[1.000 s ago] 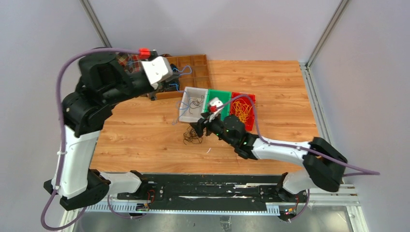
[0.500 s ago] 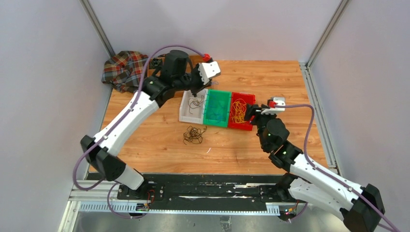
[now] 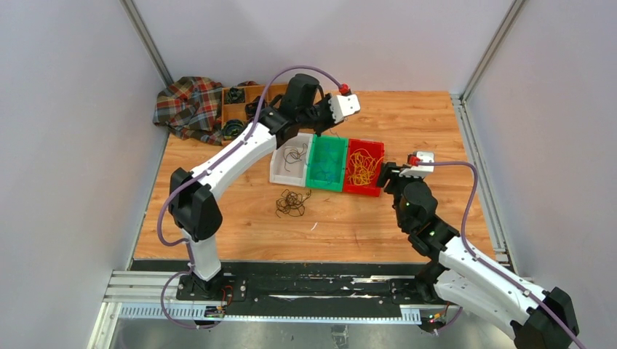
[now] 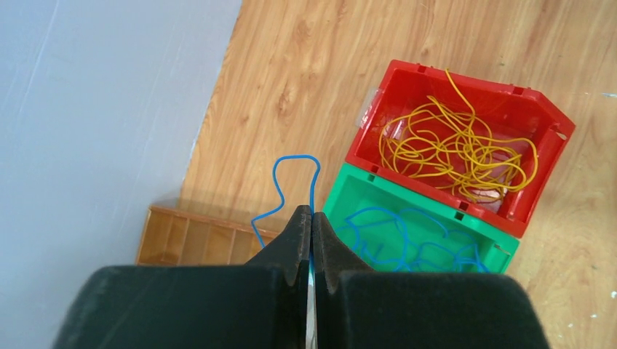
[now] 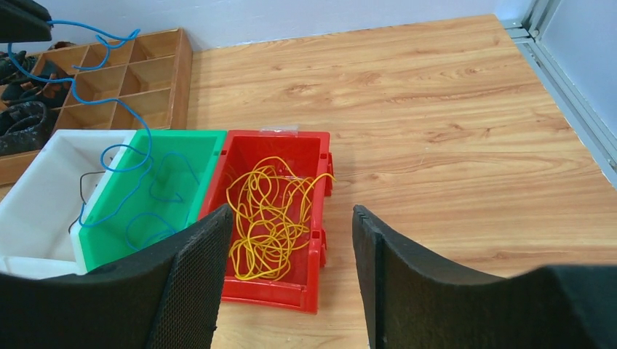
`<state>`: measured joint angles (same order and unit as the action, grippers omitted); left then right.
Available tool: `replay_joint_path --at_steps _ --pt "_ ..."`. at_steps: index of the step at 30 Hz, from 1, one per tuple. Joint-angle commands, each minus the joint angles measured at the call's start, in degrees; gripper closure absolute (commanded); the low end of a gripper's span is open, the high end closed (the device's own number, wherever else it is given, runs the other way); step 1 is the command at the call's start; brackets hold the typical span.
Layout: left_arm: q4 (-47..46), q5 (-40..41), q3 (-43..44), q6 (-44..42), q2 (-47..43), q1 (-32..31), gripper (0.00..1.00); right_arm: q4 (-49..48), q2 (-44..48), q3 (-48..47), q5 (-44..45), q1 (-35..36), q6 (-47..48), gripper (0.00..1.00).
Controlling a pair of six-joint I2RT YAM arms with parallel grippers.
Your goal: Untangle the cables
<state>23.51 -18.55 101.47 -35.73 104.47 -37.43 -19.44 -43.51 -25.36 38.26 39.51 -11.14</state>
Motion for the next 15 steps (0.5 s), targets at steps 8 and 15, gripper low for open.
replay_joint_path --at_steps 8,15 --pt "-3.8 1.79 -3.37 0.0 1.68 -1.48 1.0 0.98 -0.24 -0.01 -1.19 -2.93 -1.61 0.4" --pt "0.43 4.16 -8.93 4.21 2.38 -3.06 1.0 2.5 0.93 -0.73 -1.25 -3.34 -1.72 0.41"
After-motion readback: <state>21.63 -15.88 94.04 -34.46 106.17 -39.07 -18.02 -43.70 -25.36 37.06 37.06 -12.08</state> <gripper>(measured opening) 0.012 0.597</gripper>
